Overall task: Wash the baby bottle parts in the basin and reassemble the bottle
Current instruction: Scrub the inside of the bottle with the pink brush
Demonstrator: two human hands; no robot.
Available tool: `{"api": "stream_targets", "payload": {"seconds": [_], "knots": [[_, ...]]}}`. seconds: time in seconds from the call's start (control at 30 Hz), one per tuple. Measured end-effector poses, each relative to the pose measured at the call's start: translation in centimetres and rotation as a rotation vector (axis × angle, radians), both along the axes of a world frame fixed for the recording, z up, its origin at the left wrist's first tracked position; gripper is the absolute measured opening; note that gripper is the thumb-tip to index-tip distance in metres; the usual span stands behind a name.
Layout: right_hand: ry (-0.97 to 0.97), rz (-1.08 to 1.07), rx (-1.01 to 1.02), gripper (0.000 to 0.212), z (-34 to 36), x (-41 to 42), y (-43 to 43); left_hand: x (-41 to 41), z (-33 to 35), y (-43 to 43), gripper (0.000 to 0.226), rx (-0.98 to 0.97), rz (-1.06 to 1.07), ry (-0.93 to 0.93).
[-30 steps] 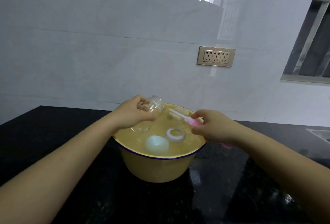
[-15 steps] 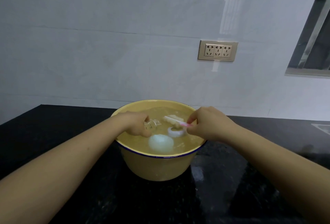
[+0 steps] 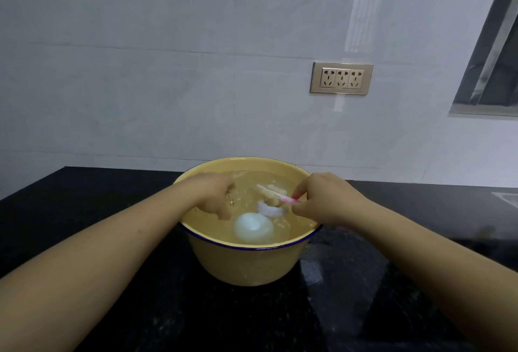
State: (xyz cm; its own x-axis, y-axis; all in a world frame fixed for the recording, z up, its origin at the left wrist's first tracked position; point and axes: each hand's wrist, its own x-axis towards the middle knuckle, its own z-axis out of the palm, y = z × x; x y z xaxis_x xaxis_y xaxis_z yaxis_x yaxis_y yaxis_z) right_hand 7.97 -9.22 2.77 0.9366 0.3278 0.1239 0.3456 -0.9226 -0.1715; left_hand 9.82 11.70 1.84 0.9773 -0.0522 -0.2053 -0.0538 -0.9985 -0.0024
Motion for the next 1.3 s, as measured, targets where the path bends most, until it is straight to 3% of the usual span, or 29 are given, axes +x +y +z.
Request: {"api": "stream_targets", "payload": {"seconds": [0.3,0.57,0.87,1.03,1.13,1.3], "knots": [[-0.06,0.036,-0.12,0.043,-0.2,0.9,0.2,-0.6,2.9,-0.5,0.067,0.508,-0.198,-0.226],[-0.303,0.114,-0.351,0.032,-0.2,2.0,0.8,-1.5,5.1,-1.1,0.047,0.852,-0.457,-0.415],[-0.304,0.124,-0.446,0.028,-0.3,2.1,1.3,-2.3,6.6,-2.6,0.042,1.095,-0.65,-0.353],[-0.338,0.105,-0.473,0.022,-0.9,2.1,1.2,-2.5,6.8,-2.5,0.037,1.115,-0.736,-0.362],[-0.337,0.11,-0.466,0.023,-1.0,2.0,1.1,-3.1,7.3,-2.5,0.044,1.05,-0.709,-0.379],[-0.332,0.125,-0.411,0.027,-0.7,1.3,1.1,-4.0,7.6,-3.3,0.069,0.639,-0.438,-0.235]]}}
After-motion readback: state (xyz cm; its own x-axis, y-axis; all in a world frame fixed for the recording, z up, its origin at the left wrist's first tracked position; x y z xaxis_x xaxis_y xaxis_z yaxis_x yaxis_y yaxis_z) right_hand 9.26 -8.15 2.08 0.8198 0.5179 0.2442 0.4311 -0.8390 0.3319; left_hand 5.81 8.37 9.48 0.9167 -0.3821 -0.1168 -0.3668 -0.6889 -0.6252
